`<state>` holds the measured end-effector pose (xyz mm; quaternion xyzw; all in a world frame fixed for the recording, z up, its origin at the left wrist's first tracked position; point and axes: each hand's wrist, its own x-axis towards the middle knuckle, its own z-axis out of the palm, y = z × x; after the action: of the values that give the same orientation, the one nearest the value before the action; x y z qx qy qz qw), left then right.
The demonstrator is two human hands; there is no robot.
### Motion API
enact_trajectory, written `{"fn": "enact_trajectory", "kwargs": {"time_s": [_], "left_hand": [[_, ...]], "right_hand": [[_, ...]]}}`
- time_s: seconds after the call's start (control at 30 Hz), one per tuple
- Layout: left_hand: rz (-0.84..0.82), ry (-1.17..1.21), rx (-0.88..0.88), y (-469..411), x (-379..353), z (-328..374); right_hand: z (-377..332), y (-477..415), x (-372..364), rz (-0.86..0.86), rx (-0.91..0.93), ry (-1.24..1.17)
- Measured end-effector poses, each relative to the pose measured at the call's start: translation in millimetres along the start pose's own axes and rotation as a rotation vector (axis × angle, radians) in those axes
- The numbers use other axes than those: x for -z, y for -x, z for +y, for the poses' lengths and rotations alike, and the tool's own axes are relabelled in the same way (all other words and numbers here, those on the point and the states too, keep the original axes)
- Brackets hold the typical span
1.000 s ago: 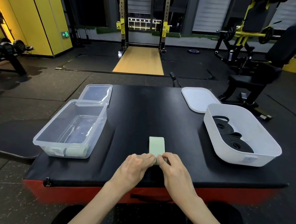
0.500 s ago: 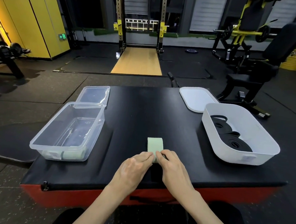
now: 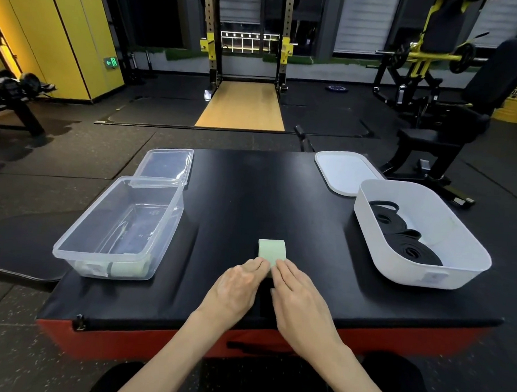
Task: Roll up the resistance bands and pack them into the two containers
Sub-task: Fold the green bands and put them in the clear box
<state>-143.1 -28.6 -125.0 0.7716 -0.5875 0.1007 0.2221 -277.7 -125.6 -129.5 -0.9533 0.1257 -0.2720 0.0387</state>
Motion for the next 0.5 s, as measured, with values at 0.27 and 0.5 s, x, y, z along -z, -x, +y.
{"fn": "enact_trajectory", "kwargs": {"time_s": [0.27, 0.5], "left_hand": [[0.081, 0.062, 0.020, 5, 11, -1], [0.130, -0.058, -0.071, 8, 10, 20]], "right_hand": [[11, -9, -5, -0.032, 0.016, 0.004], [9, -18, -8, -0.071, -0.039, 0.031]]}}
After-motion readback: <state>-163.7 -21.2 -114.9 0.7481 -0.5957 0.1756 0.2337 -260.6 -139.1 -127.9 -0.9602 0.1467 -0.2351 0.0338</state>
